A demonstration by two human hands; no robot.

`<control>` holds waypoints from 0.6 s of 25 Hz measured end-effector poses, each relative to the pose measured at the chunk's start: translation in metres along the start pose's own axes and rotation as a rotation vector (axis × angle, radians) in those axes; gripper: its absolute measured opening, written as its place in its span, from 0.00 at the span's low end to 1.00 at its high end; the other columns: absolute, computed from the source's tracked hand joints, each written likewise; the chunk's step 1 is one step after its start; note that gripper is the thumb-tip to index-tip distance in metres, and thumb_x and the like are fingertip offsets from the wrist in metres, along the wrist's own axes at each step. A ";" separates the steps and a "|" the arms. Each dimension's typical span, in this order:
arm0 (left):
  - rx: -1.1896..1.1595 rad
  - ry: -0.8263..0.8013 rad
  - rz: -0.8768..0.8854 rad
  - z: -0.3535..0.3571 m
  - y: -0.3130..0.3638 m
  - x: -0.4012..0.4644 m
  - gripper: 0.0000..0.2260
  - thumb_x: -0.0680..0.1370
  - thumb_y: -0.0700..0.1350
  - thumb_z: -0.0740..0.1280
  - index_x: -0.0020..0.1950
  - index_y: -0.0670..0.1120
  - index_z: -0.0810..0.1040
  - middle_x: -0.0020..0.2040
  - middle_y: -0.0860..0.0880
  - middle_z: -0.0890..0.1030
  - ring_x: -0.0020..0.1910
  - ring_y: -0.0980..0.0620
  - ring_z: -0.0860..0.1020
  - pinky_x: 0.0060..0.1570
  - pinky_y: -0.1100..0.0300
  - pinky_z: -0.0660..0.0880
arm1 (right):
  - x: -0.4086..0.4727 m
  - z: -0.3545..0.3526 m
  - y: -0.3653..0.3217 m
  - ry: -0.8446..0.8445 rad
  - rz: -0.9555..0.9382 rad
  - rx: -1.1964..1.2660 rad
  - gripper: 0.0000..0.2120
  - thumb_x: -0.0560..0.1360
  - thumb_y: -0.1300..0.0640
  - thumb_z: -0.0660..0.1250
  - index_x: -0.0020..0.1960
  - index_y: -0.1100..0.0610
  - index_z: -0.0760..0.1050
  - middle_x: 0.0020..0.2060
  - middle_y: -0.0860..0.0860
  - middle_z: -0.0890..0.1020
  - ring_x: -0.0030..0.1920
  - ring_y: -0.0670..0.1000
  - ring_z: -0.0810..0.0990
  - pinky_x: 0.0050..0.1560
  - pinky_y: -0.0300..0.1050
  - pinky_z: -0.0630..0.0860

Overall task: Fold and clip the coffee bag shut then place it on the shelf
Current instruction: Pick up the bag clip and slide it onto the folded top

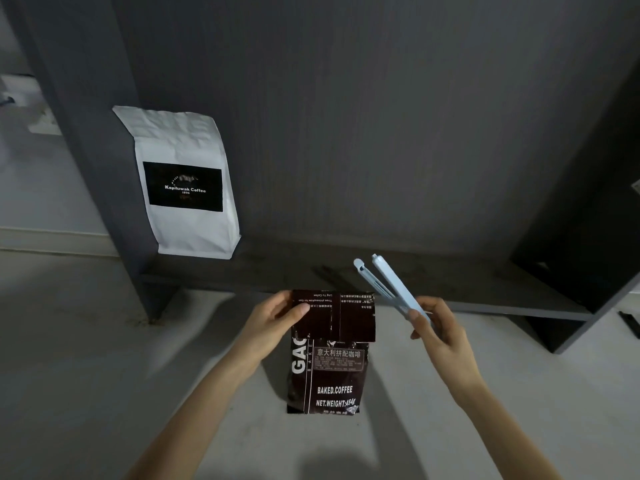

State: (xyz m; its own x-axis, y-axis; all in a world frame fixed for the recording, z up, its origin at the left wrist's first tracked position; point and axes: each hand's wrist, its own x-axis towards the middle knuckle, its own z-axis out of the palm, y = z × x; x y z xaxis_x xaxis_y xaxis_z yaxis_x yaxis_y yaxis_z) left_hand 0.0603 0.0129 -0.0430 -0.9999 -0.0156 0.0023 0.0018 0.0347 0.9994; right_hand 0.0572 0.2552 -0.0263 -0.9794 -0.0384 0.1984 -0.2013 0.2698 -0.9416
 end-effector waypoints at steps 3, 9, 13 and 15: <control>0.000 -0.010 -0.001 -0.001 -0.002 -0.005 0.11 0.74 0.42 0.65 0.55 0.50 0.76 0.53 0.57 0.80 0.52 0.65 0.77 0.50 0.73 0.73 | 0.001 0.007 -0.002 -0.059 -0.052 0.023 0.08 0.75 0.60 0.61 0.43 0.47 0.73 0.41 0.52 0.76 0.35 0.43 0.74 0.38 0.28 0.71; -0.083 0.011 -0.005 0.000 -0.006 -0.016 0.08 0.73 0.38 0.65 0.48 0.49 0.75 0.47 0.53 0.80 0.42 0.67 0.79 0.41 0.76 0.73 | 0.008 0.014 -0.009 -0.183 -0.178 -0.077 0.14 0.71 0.66 0.66 0.43 0.46 0.76 0.49 0.47 0.77 0.50 0.36 0.75 0.50 0.25 0.69; -0.086 -0.015 -0.006 -0.001 -0.007 -0.017 0.07 0.73 0.38 0.65 0.48 0.48 0.75 0.47 0.53 0.81 0.43 0.67 0.79 0.42 0.76 0.73 | 0.011 0.014 -0.014 -0.242 -0.139 -0.029 0.13 0.71 0.66 0.66 0.45 0.49 0.75 0.48 0.47 0.78 0.47 0.36 0.76 0.48 0.25 0.70; -0.094 -0.012 -0.013 0.000 -0.008 -0.018 0.07 0.72 0.39 0.66 0.47 0.49 0.76 0.47 0.54 0.81 0.43 0.66 0.80 0.42 0.76 0.73 | 0.011 0.018 -0.016 -0.250 -0.108 0.039 0.14 0.71 0.67 0.65 0.48 0.49 0.72 0.46 0.48 0.78 0.44 0.36 0.77 0.46 0.27 0.73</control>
State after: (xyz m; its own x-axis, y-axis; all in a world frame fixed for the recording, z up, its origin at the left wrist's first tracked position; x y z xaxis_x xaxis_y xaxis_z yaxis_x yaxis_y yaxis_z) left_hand 0.0782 0.0134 -0.0508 -0.9999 -0.0035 -0.0106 -0.0104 -0.0596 0.9982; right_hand 0.0492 0.2336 -0.0139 -0.9250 -0.3027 0.2295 -0.3007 0.2143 -0.9293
